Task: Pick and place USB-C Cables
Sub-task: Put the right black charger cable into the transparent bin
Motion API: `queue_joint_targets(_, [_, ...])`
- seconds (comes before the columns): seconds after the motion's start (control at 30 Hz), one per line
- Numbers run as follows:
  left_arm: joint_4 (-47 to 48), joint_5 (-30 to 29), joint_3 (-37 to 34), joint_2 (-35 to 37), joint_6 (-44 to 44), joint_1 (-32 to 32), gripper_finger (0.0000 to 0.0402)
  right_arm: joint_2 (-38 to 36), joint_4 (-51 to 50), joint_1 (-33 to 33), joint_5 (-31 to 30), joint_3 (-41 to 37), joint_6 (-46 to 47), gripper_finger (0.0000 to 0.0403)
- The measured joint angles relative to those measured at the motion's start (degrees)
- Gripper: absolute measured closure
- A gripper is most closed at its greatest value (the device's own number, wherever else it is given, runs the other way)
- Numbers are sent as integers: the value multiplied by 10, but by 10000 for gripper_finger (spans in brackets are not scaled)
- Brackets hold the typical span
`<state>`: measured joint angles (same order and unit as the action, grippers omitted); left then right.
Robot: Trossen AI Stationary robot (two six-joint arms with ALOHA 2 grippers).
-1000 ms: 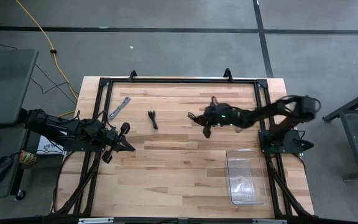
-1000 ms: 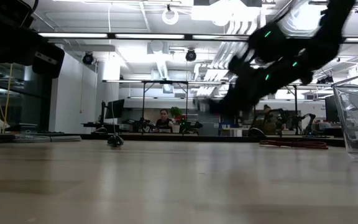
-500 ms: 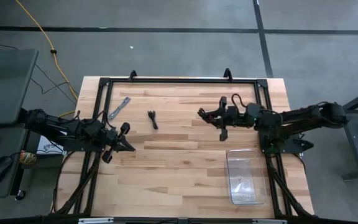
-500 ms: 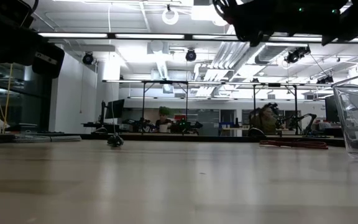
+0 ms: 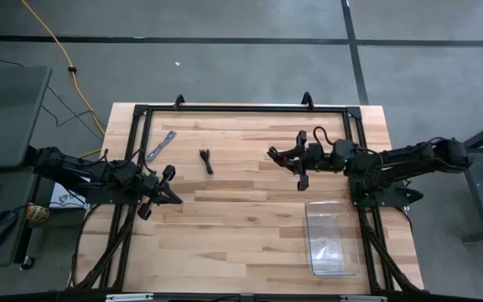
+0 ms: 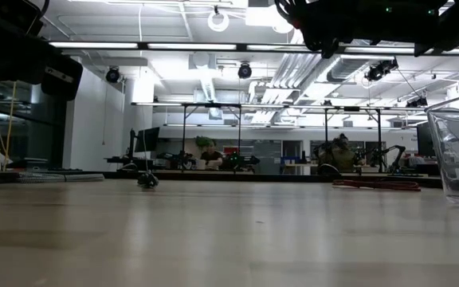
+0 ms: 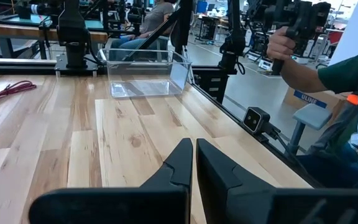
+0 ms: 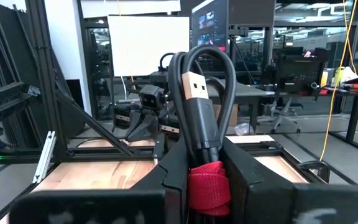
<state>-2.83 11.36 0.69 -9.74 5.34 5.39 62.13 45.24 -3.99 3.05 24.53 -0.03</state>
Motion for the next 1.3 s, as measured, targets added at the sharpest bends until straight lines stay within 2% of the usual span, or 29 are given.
queue_joint_targets(0.17, [0, 0, 0, 0, 0, 0, 398, 0, -3, 16, 0, 1, 43, 361])
queue_joint_targets(0.23, [0, 0, 0, 0, 0, 0, 398, 0, -48, 40, 1, 17, 51, 361])
queue_joint_targets(0.3, [0, 0, 0, 0, 0, 0, 398, 0, -147, 73, -16, 53, 52, 361])
queue_joint_targets(0.4, [0, 0, 0, 0, 0, 0, 398, 2, -377, 127, -99, 139, 76, 361])
queue_joint_targets(0.5, [0, 0, 0, 0, 0, 0, 398, 16, -595, 182, -168, 228, 145, 361])
queue_joint_targets(0.7, [0, 0, 0, 0, 0, 0, 398, 35, -838, 293, -215, 344, 335, 361])
queue_joint_targets(0.87, [0, 0, 0, 0, 0, 0, 398, 35, -947, 381, -247, 371, 517, 361])
queue_joint_targets(1.07, [0, 0, 0, 0, 0, 0, 398, 35, -1022, 461, -255, 339, 759, 361])
queue_joint_targets(1.3, [0, 0, 0, 0, 0, 0, 398, 50, -1035, 512, -202, 305, 954, 361])
